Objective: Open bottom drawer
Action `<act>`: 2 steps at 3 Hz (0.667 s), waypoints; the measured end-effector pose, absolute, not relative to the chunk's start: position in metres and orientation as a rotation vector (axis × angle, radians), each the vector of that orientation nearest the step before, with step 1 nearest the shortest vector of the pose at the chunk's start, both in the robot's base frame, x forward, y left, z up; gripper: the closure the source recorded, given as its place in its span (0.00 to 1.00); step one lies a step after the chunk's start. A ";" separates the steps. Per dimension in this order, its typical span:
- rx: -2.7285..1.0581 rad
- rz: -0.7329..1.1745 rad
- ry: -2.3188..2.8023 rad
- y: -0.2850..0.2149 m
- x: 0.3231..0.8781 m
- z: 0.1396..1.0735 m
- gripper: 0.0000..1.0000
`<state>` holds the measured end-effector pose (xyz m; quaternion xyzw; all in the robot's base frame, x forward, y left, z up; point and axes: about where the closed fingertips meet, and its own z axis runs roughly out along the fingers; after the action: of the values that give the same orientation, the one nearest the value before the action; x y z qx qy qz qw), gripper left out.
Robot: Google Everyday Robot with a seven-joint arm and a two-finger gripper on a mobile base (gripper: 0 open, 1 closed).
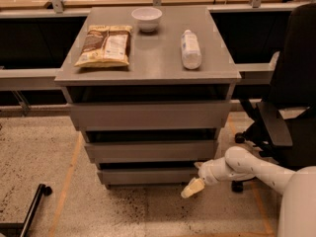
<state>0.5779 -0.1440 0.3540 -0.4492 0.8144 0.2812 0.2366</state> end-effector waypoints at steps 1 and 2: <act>-1.198 0.837 2.232 -0.138 0.593 0.310 0.00; -1.193 0.836 2.231 -0.138 0.596 0.307 0.00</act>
Offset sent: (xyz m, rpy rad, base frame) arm 0.0307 0.0041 -0.0653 0.0631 0.0323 -0.0118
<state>0.5959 -0.1380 0.3074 -0.4351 0.8136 0.3050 0.2362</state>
